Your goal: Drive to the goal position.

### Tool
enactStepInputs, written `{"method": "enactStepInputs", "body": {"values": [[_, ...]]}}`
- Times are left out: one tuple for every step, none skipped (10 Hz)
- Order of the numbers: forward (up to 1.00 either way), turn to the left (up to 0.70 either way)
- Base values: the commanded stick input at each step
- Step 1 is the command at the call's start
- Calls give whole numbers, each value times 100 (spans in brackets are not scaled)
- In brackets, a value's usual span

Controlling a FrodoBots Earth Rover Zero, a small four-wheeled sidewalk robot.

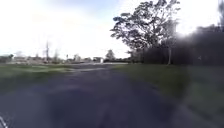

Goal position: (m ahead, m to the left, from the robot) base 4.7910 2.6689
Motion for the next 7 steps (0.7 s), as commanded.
{"method": "enactStepInputs", "body": {"values": [[85, 0], [85, 0], [85, 0], [85, 0], [85, 0], [85, 0], [85, 0]]}}
